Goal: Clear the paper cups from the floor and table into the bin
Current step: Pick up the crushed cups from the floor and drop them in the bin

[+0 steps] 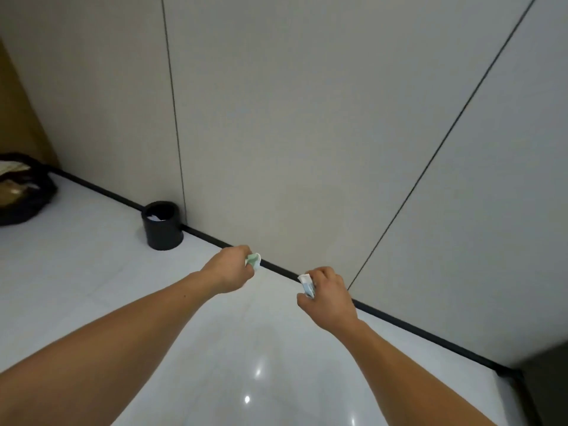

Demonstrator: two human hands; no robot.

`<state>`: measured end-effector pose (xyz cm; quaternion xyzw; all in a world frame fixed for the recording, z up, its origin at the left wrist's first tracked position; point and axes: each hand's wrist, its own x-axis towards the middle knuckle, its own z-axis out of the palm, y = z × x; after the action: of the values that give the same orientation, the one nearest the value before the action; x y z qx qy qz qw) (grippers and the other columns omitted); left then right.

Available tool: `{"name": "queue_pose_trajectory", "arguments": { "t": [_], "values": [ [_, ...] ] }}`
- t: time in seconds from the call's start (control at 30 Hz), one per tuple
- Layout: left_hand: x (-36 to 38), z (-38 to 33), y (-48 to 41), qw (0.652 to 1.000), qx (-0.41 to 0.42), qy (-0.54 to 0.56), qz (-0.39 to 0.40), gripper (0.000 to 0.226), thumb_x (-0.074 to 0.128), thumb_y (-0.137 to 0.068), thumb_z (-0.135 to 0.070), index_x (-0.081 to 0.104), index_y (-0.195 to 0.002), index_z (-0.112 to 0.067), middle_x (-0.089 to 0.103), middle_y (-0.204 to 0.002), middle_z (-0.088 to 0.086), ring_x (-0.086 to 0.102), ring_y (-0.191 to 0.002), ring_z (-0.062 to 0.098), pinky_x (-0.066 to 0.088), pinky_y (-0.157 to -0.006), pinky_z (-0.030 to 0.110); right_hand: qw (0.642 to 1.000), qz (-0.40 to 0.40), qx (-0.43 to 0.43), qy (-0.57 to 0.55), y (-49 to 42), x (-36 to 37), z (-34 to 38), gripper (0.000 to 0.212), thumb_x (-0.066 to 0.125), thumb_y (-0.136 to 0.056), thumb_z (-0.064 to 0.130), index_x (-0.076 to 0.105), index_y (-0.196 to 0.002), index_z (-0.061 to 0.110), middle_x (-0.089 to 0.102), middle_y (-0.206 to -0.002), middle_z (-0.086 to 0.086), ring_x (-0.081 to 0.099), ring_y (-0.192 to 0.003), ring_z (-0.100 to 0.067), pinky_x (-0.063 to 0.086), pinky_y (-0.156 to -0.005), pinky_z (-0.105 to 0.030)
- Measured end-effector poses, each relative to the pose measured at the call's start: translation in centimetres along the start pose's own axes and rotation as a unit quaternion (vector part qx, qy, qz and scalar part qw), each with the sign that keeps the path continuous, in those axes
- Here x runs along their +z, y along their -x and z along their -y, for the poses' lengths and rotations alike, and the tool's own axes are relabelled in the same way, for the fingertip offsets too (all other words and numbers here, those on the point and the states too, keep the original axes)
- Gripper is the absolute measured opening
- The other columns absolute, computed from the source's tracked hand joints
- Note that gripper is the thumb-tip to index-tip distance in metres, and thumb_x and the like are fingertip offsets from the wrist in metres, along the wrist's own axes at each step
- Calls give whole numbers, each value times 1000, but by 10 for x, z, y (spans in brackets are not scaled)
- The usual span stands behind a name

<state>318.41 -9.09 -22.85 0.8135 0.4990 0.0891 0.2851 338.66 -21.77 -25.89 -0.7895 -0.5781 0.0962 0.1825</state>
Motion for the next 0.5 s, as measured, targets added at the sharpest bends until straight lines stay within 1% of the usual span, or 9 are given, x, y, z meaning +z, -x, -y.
{"name": "queue_pose_trajectory", "arguments": {
  "t": [0.13,0.23,0.33,0.5],
  "values": [
    [-53,79,-5,998,-56,3,-19,28,52,-90,-27,54,-116,-18,61,-104,3,59,-85,20,46,-65,27,998,24,-58,-6,-45,36,85,45,59,-84,36,54,-127,24,47,-127,5,44,-113,-18,41,-86,-25],
    [-81,121,-15,996,-83,10,-42,32,53,-91,-27,53,-122,-17,57,-98,2,58,-85,21,51,-71,30,995,33,-89,-4,-80,53,126,46,60,-84,36,54,-127,22,47,-127,3,45,-113,-20,40,-89,-25],
    [-97,150,-30,993,-102,18,-57,31,52,-92,-26,52,-122,-16,54,-94,1,56,-81,20,48,-67,28,992,45,-116,-1,-115,66,152,47,60,-84,35,54,-128,21,47,-127,2,45,-112,-20,41,-90,-25],
    [-112,188,-68,988,-138,22,-62,30,51,-92,-24,53,-122,-16,58,-100,2,57,-85,20,46,-68,27,987,79,-141,-6,-185,99,180,46,59,-84,36,53,-127,23,46,-128,3,45,-112,-19,41,-89,-25]
  ]
}}
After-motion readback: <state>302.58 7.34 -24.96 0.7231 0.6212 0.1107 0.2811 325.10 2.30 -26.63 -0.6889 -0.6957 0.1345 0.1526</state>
